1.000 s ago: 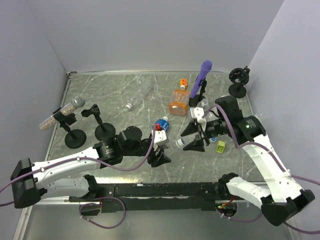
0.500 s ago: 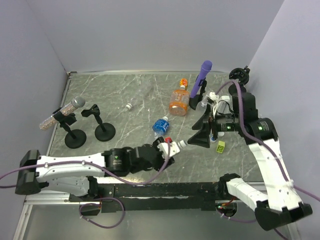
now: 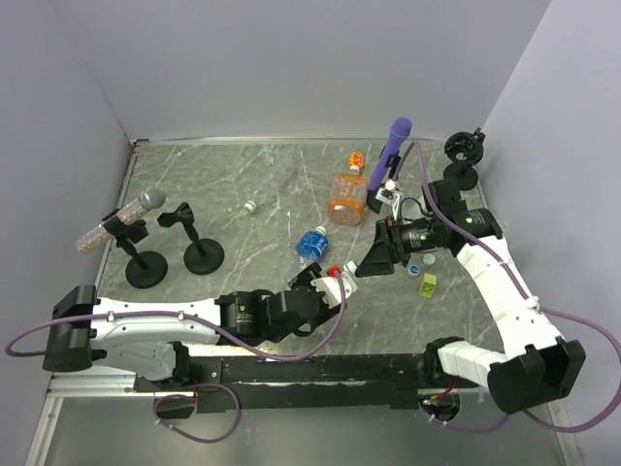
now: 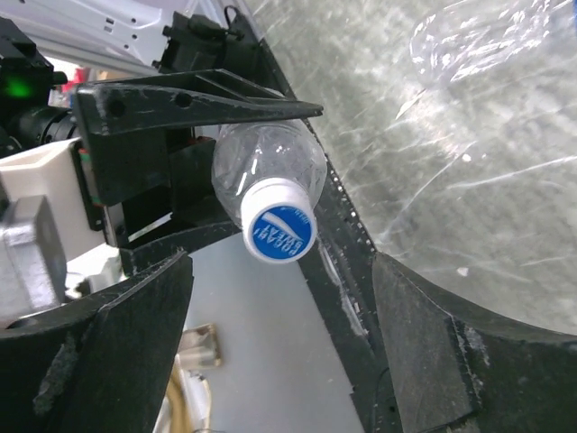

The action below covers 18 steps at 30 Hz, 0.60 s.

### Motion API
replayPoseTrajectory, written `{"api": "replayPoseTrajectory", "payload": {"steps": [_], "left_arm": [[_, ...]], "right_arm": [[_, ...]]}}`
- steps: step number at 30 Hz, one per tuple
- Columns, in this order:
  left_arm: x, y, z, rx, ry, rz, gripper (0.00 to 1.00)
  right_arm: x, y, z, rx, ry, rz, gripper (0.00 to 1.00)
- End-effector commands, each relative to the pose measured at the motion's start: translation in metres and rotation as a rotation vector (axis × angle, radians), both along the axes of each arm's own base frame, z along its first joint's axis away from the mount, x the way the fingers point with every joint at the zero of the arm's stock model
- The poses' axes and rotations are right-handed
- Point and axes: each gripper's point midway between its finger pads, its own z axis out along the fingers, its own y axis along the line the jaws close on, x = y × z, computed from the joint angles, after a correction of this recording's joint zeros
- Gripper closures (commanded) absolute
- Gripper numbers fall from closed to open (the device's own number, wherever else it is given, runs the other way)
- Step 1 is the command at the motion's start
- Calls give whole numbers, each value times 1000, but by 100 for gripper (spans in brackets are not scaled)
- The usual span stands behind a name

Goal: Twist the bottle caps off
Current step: Unscrew the bottle cap from the plastic bottle.

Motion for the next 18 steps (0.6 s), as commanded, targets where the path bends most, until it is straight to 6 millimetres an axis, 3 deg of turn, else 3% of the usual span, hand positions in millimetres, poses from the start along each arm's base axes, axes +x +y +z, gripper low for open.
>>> {"api": "replayPoseTrajectory", "payload": {"steps": [1, 13, 18], "left_arm": [[0, -13, 25, -96, -20, 7, 83], [-3, -22, 23, -111, -10, -11, 83], [-4, -22, 25, -122, -6, -14, 83]], "right_arm": [[-3, 8, 4, 40, 49, 24, 15], [-5, 13, 10, 94, 66, 54, 30], [-8, 13, 11, 106, 70, 64, 44]]}}
